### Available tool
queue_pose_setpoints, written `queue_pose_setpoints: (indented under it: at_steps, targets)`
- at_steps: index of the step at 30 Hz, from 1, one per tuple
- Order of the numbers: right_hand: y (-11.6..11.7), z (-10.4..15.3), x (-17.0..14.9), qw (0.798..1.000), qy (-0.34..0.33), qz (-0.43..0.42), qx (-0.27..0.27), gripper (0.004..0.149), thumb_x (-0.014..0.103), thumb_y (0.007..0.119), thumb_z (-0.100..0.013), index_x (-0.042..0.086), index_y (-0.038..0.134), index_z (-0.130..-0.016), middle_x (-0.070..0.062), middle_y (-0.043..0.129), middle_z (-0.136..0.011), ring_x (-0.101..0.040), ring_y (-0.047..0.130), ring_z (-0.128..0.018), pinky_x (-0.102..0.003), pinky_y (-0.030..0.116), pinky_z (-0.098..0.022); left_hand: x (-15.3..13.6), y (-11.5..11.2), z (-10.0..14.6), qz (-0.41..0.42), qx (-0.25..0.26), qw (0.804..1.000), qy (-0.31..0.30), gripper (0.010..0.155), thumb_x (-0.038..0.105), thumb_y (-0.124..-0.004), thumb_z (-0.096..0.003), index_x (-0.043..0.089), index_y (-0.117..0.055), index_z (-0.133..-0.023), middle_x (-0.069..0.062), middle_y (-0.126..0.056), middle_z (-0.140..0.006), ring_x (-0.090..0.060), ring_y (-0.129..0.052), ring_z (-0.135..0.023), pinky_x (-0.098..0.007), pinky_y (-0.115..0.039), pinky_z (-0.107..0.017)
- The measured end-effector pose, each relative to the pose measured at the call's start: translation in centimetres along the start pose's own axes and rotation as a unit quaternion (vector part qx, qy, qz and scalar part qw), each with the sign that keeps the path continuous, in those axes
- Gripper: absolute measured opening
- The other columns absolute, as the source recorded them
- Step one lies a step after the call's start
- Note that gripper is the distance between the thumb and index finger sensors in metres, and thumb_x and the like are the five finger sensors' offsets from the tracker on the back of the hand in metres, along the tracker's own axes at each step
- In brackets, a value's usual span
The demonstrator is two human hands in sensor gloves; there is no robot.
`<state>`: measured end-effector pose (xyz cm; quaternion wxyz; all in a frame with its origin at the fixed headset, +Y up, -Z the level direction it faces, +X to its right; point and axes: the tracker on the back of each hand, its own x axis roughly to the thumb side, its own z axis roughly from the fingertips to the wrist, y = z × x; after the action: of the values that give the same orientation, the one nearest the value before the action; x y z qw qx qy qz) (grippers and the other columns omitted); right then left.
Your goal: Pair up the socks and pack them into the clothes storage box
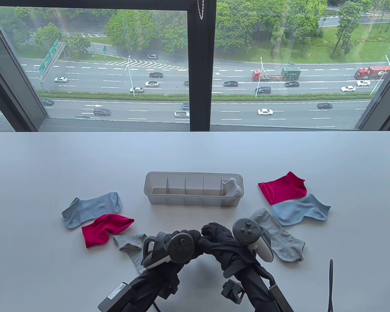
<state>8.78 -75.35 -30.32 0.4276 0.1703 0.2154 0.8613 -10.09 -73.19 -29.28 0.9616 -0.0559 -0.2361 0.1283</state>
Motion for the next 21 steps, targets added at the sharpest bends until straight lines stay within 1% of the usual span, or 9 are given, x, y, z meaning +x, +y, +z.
queue_pose_setpoints:
  at_steps: [3, 6, 8, 10, 12, 13, 15, 17, 21]
  targets:
    - [-0.2, -0.1, 0.0, 0.999, 0.007, 0.031, -0.005, 0.055, 0.045, 0.066, -0.06, 0.011, 0.06, -0.102, -0.025, 0.039, -0.117, -0.052, 0.02, -0.105, -0.071, 0.027, -0.072, 0.0, 0.0, 0.0, -0.002, -0.016, 1.0, 0.003, 0.059, 0.044, -0.076, -0.051, 0.007, -0.068, -0.096, -0.013, -0.092, -0.069, -0.035, -0.096, -0.059, -0.061, -0.075, -0.06]
    - [0.0, -0.1, -0.6, 1.0, 0.016, -0.026, 0.003, 0.053, 0.043, 0.061, -0.062, 0.005, 0.063, -0.098, -0.026, 0.044, -0.114, -0.052, 0.021, -0.104, -0.07, 0.027, -0.072, 0.4, 0.0, 0.2, -0.014, 0.002, 1.0, -0.004, 0.069, 0.044, -0.075, -0.0508, 0.01, -0.053, -0.107, -0.018, -0.079, -0.096, -0.045, -0.083, -0.085, -0.066, -0.064, -0.068]
    - [0.0, 0.0, -1.0, 0.998, 0.021, -0.059, 0.0, 0.053, 0.044, 0.054, -0.063, 0.003, 0.064, -0.095, -0.028, 0.047, -0.112, -0.053, 0.022, -0.104, -0.071, 0.027, -0.071, 0.9, 0.2, 0.3, -0.014, 0.012, 1.0, -0.023, 0.065, 0.039, -0.073, -0.0529, 0.014, -0.048, -0.107, -0.017, -0.066, -0.107, -0.046, -0.071, -0.096, -0.067, -0.058, -0.072]
    - [0.0, 0.0, -0.9, 0.997, 0.021, -0.08, -0.006, 0.055, 0.043, 0.059, -0.062, 0.003, 0.059, -0.1, -0.029, 0.039, -0.115, -0.054, 0.019, -0.104, -0.071, 0.025, -0.071, 1.3, 0.2, 0.3, -0.029, 0.02, 0.999, -0.023, 0.06, 0.036, -0.071, -0.0544, 0.011, -0.052, -0.105, -0.018, -0.074, -0.096, -0.042, -0.081, -0.084, -0.065, -0.064, -0.069]
    - [-0.3, 0.1, -0.4, 0.999, -0.001, -0.046, -0.003, 0.067, 0.041, 0.068, -0.06, 0.009, 0.038, -0.111, -0.026, 0.029, -0.119, -0.054, 0.019, -0.104, -0.072, 0.026, -0.071, 1.1, 0.1, 0.1, -0.024, -0.005, 0.999, -0.022, 0.058, 0.038, -0.07, -0.054, 0.008, -0.057, -0.102, -0.017, -0.082, -0.083, -0.037, -0.088, -0.07, -0.063, -0.068, -0.066]
    - [-0.5, 0.1, -0.1, 1.0, -0.008, -0.017, -0.001, 0.068, 0.039, 0.071, -0.06, 0.014, 0.036, -0.112, -0.021, 0.034, -0.119, -0.051, 0.026, -0.106, -0.071, 0.029, -0.072, 0.9, 0.0, 0.1, -0.019, -0.008, 1.0, -0.019, 0.058, 0.039, -0.069, -0.0536, 0.006, -0.059, -0.1, -0.016, -0.084, -0.078, -0.035, -0.09, -0.065, -0.062, -0.071, -0.063]
    - [-0.6, 0.2, 0.4, 0.999, -0.009, 0.017, -0.029, 0.061, 0.034, 0.074, -0.06, 0.019, 0.044, -0.111, -0.011, 0.065, -0.108, -0.038, 0.064, -0.102, -0.069, 0.041, -0.073, 0.4, 0.1, 0.0, -0.009, -0.013, 1.0, -0.005, 0.058, 0.042, -0.069, -0.0525, 0.007, -0.06, -0.099, -0.014, -0.086, -0.072, -0.033, -0.091, -0.059, -0.061, -0.072, -0.061]
    - [-0.5, 0.2, 0.3, 0.999, -0.005, 0.001, -0.049, 0.054, 0.034, 0.071, -0.061, 0.019, 0.05, -0.109, -0.01, 0.075, -0.099, -0.032, 0.075, -0.093, -0.068, 0.044, -0.074, 0.1, 0.2, 0.1, 0.007, -0.009, 1.0, -0.006, 0.06, 0.043, -0.07, -0.052, 0.008, -0.059, -0.099, -0.014, -0.086, -0.071, -0.033, -0.09, -0.059, -0.062, -0.072, -0.061]
    - [-0.3, 0.1, 0.0, 0.998, 0.002, -0.026, -0.052, 0.051, 0.035, 0.063, -0.063, 0.013, 0.05, -0.108, -0.011, 0.08, -0.088, -0.029, 0.081, -0.082, -0.066, 0.046, -0.075, 0.4, 0.4, 0.0, -0.019, -0.042, 0.999, 0.009, 0.072, 0.046, -0.072, -0.0516, 0.014, -0.041, -0.107, -0.018, -0.062, -0.107, -0.046, -0.068, -0.097, -0.069, -0.056, -0.072]
